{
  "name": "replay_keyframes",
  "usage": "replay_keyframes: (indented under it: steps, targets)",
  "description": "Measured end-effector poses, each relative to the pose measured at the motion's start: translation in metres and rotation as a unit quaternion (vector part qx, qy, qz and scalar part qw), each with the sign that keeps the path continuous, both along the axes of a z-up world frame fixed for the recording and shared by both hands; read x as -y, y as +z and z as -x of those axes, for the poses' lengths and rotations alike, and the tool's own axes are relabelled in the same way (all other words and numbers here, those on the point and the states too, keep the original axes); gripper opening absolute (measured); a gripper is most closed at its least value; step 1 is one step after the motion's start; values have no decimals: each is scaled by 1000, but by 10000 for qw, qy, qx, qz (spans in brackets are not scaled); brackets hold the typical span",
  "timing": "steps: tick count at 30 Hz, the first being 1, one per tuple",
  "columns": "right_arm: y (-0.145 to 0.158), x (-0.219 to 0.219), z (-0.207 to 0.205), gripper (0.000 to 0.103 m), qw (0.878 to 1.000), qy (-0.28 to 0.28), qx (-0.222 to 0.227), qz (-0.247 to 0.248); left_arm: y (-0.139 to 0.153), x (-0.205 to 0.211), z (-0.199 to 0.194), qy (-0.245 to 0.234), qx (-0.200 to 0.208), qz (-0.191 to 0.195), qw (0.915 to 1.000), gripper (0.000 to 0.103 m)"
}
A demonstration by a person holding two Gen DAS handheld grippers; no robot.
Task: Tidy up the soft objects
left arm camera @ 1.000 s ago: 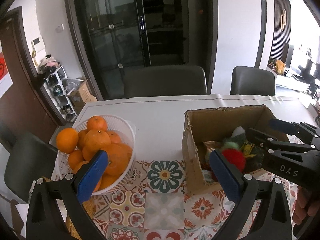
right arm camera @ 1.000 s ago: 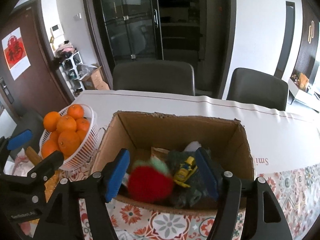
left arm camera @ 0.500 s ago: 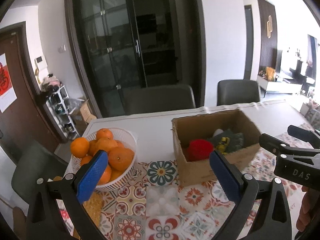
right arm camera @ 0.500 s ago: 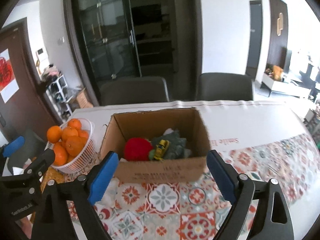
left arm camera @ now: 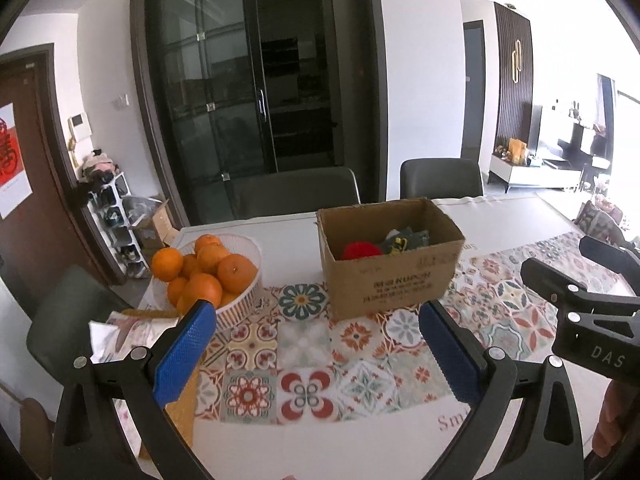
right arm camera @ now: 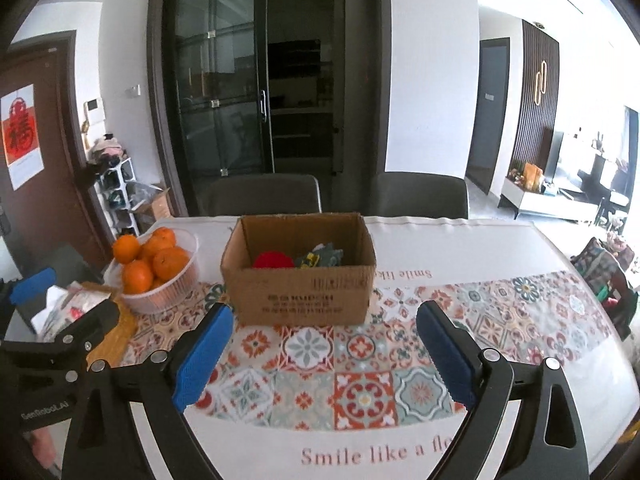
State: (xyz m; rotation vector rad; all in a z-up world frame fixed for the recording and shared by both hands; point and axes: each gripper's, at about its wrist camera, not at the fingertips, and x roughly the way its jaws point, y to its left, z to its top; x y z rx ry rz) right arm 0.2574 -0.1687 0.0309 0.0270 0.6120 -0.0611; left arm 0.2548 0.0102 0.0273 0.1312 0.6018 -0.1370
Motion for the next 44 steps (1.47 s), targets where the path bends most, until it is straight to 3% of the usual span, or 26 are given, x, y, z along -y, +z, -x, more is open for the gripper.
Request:
replay_keyframes:
  steps: [13,22,30,44]
  targets:
    - [-5,18,97,94,9996,32,-59,-264,2,13,106,258,107,45,9996,103]
    - [-2,22,149,94,9995,64,-10,-321,3,20,158,234,216,16,9995,103]
    - [1,22,176,94,9995,62,45,-307,3,19,185,231,261,7,9994,103]
    - [1,26,190,94,9995,61,65,-312,6,24,199,171,313,11,9994,103]
